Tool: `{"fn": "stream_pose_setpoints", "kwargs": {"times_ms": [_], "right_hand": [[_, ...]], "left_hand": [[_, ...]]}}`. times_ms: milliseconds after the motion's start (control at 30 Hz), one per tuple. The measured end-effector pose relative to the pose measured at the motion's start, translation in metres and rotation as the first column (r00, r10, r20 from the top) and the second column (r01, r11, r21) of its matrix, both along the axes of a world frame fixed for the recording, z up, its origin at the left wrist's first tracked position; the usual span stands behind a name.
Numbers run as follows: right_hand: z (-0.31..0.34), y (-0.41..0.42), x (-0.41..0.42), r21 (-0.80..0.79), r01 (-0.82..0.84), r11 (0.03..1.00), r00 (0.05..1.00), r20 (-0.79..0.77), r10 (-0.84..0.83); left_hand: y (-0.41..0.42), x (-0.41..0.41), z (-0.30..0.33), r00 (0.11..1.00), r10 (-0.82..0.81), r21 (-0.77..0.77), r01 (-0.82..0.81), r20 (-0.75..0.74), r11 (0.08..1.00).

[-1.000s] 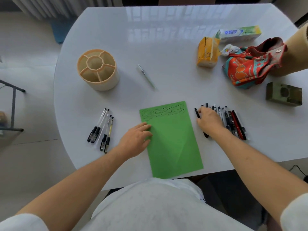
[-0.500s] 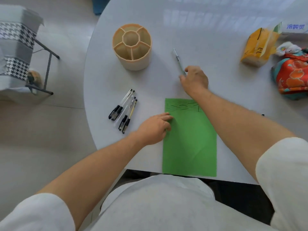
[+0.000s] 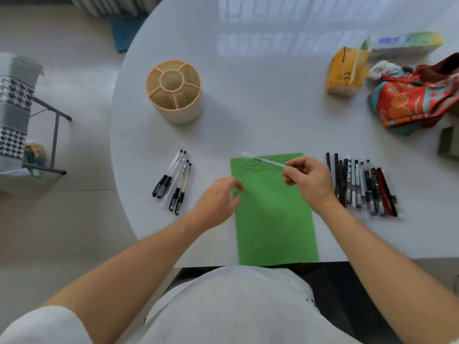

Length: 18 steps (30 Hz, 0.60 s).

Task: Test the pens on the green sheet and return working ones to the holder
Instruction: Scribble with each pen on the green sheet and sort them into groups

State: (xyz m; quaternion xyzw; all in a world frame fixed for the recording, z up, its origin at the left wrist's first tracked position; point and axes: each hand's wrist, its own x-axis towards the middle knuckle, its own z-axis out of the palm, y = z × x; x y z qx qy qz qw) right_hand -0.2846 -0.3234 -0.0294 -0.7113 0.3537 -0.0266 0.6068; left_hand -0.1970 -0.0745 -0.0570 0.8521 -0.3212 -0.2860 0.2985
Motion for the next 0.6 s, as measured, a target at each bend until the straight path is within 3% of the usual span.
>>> {"fn": "stream_pose_setpoints", "kwargs": {"times_ms": [67,133,267,367,467,600], "right_hand": [[0.005,0.012,-0.035,0.08,0.003,0.997,1.0,0.002,-0.003],[0.006,0.027,-0.06,0.168,0.039,0.985,0.999,0.023,-0.043],[0.003,0.048,-0.079,0.317,0.178,0.932,0.976,0.064,-0.208],[0.003,0.058,-0.077,0.41,0.169,0.896,0.975,0.06,-0.212],[0.006,0.069,-0.067,0.402,0.065,0.913,0.996,0.024,-0.082],[0.01,0.075,-0.049,0.327,0.084,0.941,0.994,0.034,-0.1]], "left_hand": [[-0.002,-0.005,0.005,0.99,0.046,-0.025,-0.049,-0.13,0.998],[-0.009,-0.009,0.011,0.981,-0.026,-0.044,0.018,-0.19,0.999],[-0.018,-0.011,0.013,0.953,-0.266,-0.002,0.268,-0.146,0.963],[-0.023,-0.012,0.017,0.942,-0.306,0.013,0.31,-0.135,0.951],[-0.026,-0.012,0.02,0.938,-0.326,0.005,0.329,-0.12,0.944],[-0.031,-0.011,0.026,0.963,-0.258,0.006,0.26,-0.078,0.966]]}}
